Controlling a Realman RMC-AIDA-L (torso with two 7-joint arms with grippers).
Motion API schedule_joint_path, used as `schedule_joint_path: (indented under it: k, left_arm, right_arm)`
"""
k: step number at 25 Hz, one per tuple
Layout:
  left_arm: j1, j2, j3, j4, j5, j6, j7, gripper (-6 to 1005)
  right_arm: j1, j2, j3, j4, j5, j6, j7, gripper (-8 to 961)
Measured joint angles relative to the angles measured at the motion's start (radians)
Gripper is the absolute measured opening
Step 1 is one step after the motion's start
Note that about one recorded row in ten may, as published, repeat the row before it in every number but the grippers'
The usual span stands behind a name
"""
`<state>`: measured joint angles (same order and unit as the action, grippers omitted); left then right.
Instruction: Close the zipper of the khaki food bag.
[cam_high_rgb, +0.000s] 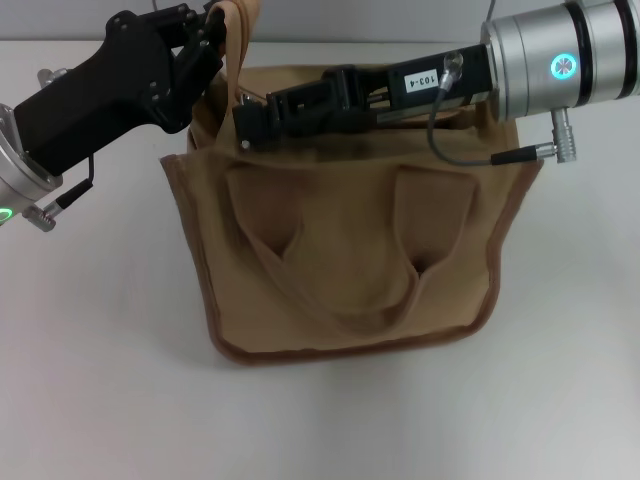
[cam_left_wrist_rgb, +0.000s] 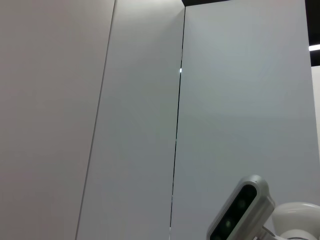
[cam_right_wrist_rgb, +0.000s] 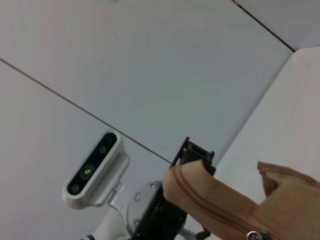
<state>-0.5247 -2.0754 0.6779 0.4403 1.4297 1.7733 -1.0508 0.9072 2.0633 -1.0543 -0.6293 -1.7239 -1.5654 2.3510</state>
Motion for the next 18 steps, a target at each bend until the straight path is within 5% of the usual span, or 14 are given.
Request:
schedule_joint_path:
  k: [18]
  left_arm:
    - [-0.011,0.000,-0.005,-0.006,0.000,-0.008,0.001,36]
  right_arm:
    - [-0.010,0.000,-0.008,0.004,0.008,0.030,0.010,404]
